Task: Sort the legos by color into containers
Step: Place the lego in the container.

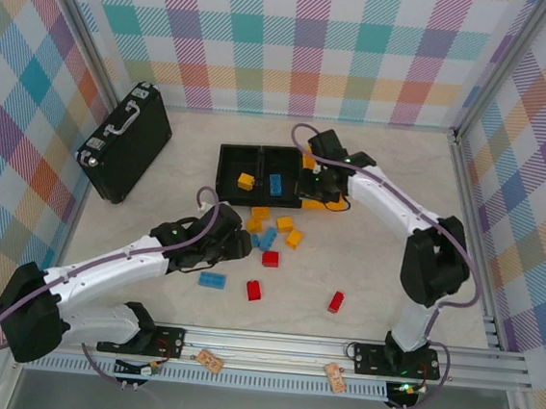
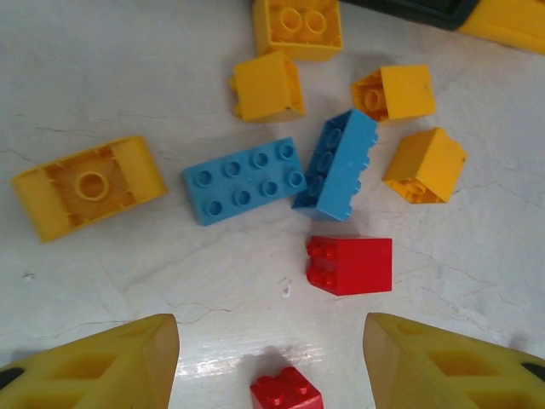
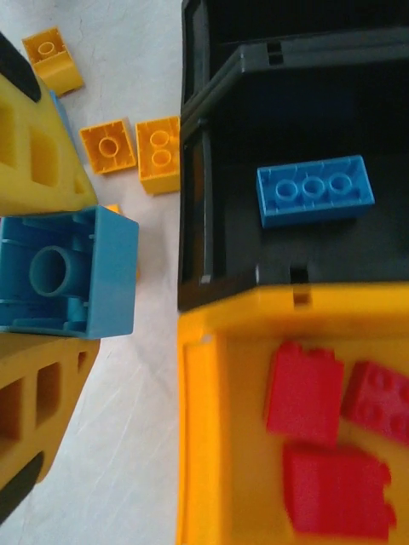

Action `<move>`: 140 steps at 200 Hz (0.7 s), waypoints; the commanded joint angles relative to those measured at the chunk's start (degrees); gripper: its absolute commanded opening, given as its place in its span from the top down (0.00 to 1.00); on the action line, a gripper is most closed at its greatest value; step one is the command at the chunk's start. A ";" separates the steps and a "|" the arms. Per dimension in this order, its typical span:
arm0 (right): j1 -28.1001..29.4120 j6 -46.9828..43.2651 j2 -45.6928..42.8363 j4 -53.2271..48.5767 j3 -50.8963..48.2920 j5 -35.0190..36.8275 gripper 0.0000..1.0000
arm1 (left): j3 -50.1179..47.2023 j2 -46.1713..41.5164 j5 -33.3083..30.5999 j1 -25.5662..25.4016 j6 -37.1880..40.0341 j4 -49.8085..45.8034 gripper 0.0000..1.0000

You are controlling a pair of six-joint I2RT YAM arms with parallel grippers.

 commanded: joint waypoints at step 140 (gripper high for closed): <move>4.45 -6.95 25.61 -14.68 30.28 12.45 0.67 | -4.50 -5.54 -2.19 1.16 -2.73 -3.13 0.41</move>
